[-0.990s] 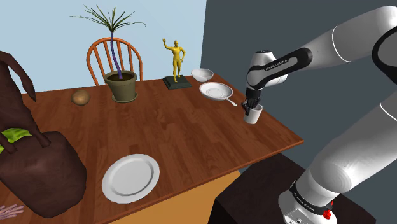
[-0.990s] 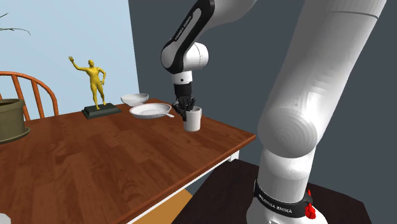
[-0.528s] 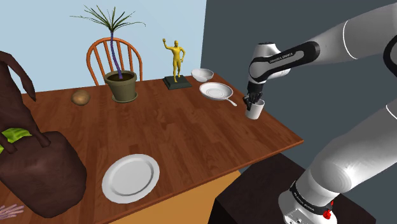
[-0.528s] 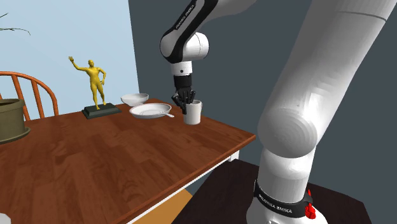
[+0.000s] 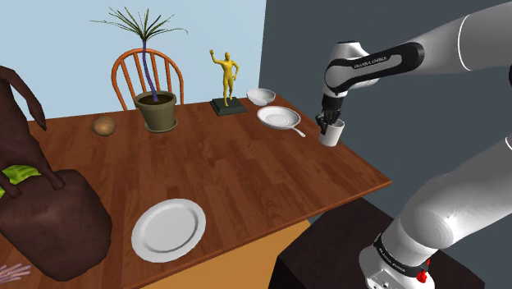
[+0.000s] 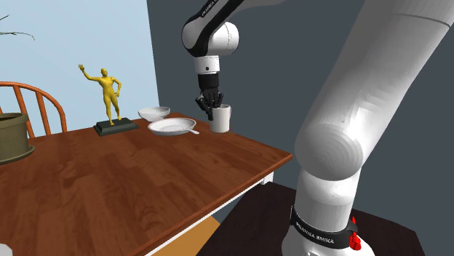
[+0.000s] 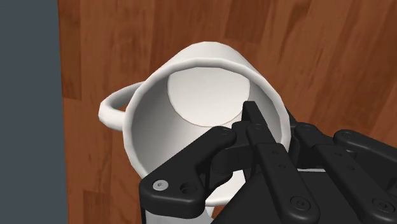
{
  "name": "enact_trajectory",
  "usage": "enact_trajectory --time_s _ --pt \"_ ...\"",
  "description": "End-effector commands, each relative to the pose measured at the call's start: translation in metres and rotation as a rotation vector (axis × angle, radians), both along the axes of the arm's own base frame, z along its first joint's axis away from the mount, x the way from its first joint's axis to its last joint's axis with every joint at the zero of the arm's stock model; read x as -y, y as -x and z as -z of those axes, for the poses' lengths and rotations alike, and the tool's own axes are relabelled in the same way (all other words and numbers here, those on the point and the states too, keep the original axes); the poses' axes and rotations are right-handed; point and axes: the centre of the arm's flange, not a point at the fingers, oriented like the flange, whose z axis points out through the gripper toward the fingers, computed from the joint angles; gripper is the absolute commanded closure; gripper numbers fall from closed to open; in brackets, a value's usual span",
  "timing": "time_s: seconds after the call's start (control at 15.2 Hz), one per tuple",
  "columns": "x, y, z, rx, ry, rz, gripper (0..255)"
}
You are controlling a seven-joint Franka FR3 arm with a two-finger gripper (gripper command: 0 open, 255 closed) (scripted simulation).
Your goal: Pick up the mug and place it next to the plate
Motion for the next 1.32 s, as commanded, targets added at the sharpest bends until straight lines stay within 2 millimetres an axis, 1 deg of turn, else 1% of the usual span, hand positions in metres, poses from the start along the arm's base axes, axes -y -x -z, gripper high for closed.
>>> enact_trajectory --time_s 0.0,0.99,1.25 --pt "0.0 0.0 -0.011 0.0 0.0 0.0 255" --pt "0.0 0.0 -0.089 0.0 0.0 0.0 255" --pt "-0.049 -0.019 -0.089 0.0 0.0 0.0 255"
